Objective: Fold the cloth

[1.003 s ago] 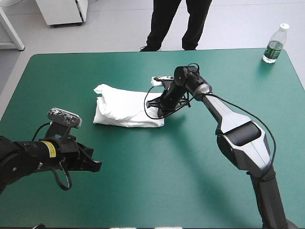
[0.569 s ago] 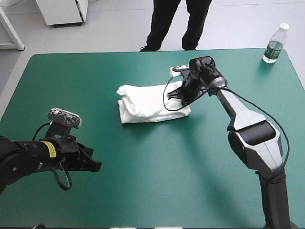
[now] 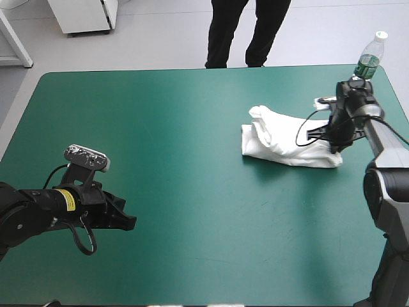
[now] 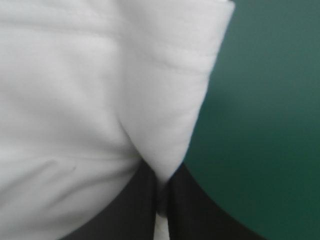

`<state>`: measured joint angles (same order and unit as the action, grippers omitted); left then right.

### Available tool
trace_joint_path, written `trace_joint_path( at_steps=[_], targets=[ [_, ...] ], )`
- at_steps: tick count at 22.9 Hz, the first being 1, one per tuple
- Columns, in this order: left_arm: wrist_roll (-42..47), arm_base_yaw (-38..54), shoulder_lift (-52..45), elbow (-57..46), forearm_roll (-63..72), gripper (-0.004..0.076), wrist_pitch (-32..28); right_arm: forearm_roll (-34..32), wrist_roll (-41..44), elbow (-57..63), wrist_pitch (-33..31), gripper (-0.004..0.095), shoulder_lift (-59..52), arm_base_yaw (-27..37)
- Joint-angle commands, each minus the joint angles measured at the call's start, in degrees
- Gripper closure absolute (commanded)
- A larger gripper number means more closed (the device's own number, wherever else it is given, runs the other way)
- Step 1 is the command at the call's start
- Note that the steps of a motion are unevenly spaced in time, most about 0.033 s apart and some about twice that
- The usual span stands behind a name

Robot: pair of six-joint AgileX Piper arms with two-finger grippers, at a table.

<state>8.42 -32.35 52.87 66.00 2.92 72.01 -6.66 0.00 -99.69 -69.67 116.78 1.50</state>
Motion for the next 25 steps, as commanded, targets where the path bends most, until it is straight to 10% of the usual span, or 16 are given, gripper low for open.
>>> trace_joint_path(
  at_steps=[1,11,20,25],
  targets=[
    [0.18,-0.01,-0.47,1.35,0.55,0.0746,1.00,-3.46,-1.05,-0.88,-2.03,0.0921,-5.65,5.48],
    [0.25,-0.01,-0.47,1.35,0.42,0.0746,1.20,-5.81,-3.87,-0.88,-1.93,0.0920,-6.75,21.89],
    [0.38,-0.01,-0.47,1.35,0.60,0.0746,1.20,-3.18,-3.87,-0.88,-1.93,0.0912,-6.75,23.32],
    [0.38,-0.01,-0.47,1.35,0.60,0.0746,1.29,-1.88,-3.87,-0.88,-1.93,0.0626,-7.81,23.65]
  ],
)
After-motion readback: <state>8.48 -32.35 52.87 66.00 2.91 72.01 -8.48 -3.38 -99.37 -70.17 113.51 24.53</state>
